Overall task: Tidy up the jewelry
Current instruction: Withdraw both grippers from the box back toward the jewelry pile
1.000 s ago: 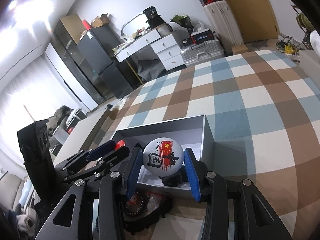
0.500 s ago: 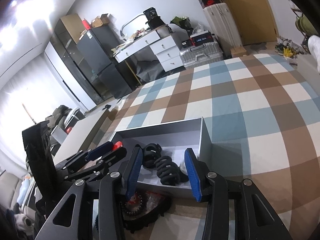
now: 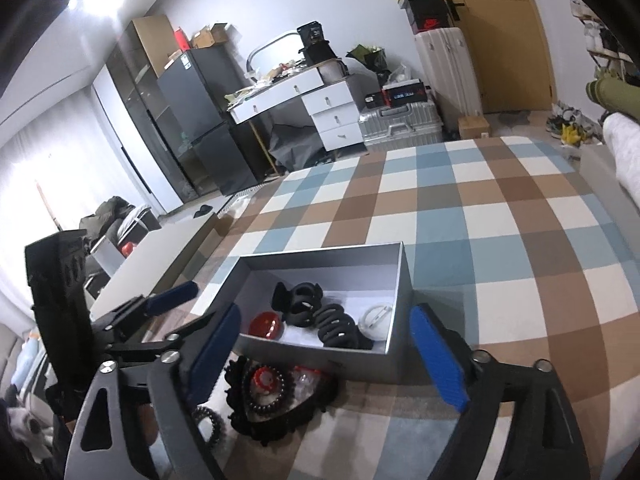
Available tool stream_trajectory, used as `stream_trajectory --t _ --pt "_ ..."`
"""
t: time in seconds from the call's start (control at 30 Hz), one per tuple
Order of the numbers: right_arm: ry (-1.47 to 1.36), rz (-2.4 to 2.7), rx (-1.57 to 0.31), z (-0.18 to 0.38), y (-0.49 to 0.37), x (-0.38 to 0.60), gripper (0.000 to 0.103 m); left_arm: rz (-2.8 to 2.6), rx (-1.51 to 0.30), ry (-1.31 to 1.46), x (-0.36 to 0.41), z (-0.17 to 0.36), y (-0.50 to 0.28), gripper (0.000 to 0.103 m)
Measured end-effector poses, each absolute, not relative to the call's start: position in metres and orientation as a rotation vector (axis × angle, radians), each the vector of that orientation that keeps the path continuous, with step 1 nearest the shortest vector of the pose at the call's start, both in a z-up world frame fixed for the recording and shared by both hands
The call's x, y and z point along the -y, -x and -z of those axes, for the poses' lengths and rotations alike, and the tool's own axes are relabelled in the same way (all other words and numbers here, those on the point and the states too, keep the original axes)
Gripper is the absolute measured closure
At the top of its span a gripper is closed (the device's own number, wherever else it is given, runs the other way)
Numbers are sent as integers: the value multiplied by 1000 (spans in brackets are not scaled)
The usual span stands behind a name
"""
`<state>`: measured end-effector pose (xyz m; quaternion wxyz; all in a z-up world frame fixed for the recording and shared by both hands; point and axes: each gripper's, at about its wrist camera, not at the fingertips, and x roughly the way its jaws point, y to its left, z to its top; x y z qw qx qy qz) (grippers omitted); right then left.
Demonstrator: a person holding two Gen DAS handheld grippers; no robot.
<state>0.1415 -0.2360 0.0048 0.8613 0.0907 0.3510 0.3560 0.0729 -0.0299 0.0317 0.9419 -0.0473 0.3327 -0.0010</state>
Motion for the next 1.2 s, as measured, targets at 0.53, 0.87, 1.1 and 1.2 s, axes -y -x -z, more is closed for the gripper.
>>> stream_trajectory --t 0.53,0.87,1.1,1.2 --pt "5 -712 -822 7 -111 214 0 -52 -692 99 10 -13 -33 1" --pt "160 -710 -941 41 -113 196 0 -24 -720 97 -1 -11 -31 1" --pt "228 -710 -981 55 -110 189 0 -27 -740 86 -2 -7 -32 1" --pt "267 -718 -992 58 -105 184 0 -33 -748 88 -4 -6 -32 1"
